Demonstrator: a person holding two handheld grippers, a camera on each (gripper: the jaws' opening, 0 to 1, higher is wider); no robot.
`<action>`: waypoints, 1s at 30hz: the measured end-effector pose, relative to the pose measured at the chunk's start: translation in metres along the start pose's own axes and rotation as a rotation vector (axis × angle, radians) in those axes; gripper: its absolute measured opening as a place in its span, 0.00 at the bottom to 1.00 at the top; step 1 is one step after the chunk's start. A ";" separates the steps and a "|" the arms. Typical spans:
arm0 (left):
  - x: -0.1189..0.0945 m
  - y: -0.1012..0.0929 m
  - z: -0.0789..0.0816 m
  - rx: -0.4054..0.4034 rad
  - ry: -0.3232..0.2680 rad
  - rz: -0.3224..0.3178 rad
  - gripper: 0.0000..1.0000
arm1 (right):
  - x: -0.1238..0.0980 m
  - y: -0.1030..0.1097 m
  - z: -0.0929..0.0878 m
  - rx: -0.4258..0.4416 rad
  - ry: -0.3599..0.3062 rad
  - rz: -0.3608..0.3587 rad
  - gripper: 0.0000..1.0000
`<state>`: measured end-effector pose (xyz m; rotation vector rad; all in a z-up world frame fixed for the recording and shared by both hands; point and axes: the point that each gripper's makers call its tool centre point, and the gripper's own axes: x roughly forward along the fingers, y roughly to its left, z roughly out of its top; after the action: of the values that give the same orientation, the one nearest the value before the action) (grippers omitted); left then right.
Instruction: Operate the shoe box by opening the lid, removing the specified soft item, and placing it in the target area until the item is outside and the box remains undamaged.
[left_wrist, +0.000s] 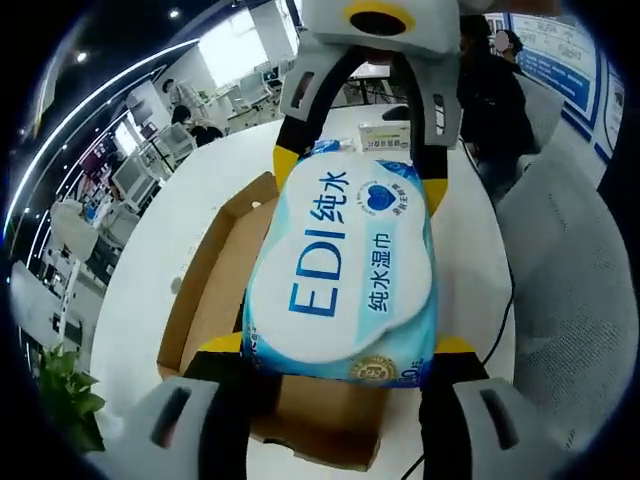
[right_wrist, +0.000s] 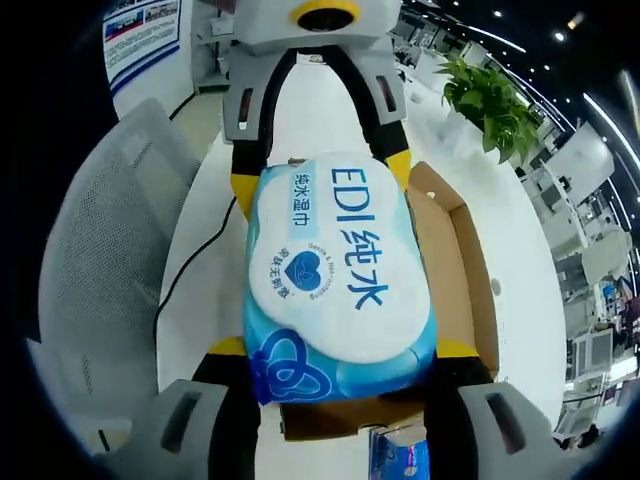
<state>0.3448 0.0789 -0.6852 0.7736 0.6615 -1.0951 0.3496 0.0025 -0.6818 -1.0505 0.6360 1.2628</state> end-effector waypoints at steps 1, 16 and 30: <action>-0.001 -0.003 0.000 0.000 -0.004 0.001 0.67 | -0.002 0.003 0.001 -0.002 -0.001 -0.001 0.63; -0.013 -0.045 0.010 0.061 -0.037 0.068 0.67 | -0.022 0.042 0.000 -0.034 -0.003 -0.085 0.63; -0.010 -0.076 0.008 0.074 -0.053 0.099 0.67 | -0.023 0.073 -0.007 -0.058 0.005 -0.111 0.64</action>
<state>0.2711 0.0577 -0.6890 0.8295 0.5351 -1.0502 0.2755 -0.0169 -0.6854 -1.1225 0.5406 1.1885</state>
